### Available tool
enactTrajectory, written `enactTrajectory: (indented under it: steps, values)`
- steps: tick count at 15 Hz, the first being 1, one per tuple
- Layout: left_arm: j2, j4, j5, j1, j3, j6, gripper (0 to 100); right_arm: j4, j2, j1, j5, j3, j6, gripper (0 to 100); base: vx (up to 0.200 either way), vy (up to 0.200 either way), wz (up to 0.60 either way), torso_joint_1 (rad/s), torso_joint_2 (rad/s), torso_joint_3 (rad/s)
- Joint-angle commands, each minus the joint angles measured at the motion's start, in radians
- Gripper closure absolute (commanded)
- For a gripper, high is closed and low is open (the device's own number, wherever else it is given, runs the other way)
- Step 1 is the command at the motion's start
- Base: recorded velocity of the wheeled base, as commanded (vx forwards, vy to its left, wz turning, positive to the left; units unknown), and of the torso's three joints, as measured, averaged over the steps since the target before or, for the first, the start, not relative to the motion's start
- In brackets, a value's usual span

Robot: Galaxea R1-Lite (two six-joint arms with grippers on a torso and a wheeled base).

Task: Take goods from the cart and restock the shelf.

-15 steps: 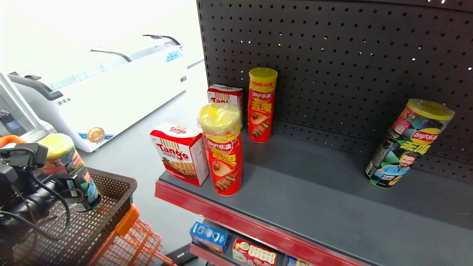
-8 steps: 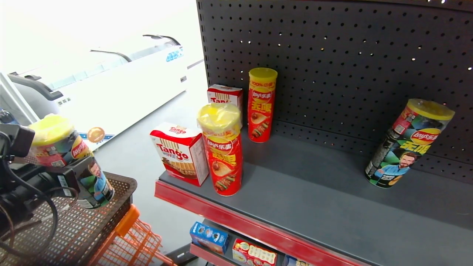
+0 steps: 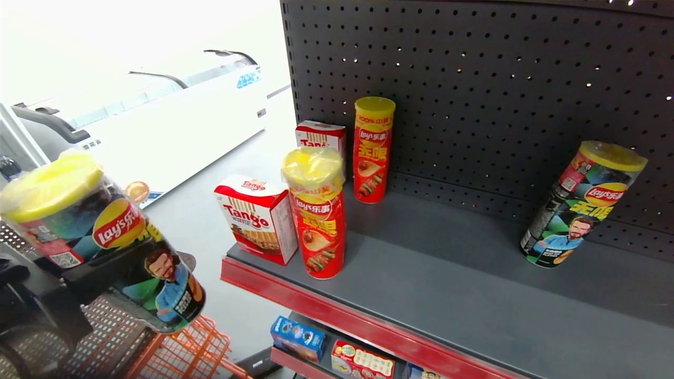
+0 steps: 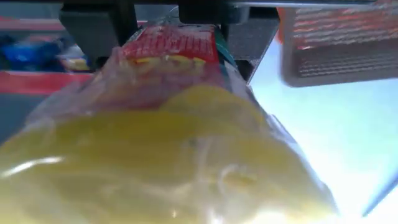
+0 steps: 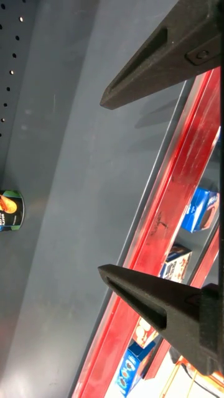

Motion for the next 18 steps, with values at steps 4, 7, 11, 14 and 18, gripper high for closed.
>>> enactTrajectory:
  steps: [4, 7, 11, 14, 18]
  values:
    - [-0.066, 0.001, -0.039, -0.108, 0.017, -0.01, 100, 0.0, 0.001, 0.0, 0.001, 0.0, 0.0, 0, 0.0, 0.0, 0.0, 0.0, 0.0, 0.0]
    - [-0.031, -0.002, -0.041, -0.167, 0.017, -0.011, 100, 0.0, 0.001, 0.0, 0.001, 0.0, 0.0, 0, 0.0, 0.0, 0.0, 0.0, 0.0, 0.0]
    - [-0.008, 0.001, -0.041, -0.381, 0.014, -0.007, 100, 0.0, 0.001, 0.0, 0.001, 0.0, 0.0, 0, 0.0, 0.0, 0.0, 0.0, 0.0, 0.0]
    - [0.065, -0.003, -0.039, -0.391, 0.009, 0.063, 100, 0.0, 0.001, 0.0, 0.001, 0.0, 0.0, 0, 0.0, 0.0, 0.0, 0.0, 0.0, 0.0]
    - [0.17, -0.006, -0.038, -0.387, -0.068, 0.102, 100, 0.0, 0.001, 0.0, 0.002, 0.0, 0.0, 0, 0.0, 0.0, 0.0, 0.0, 0.0, 0.0]
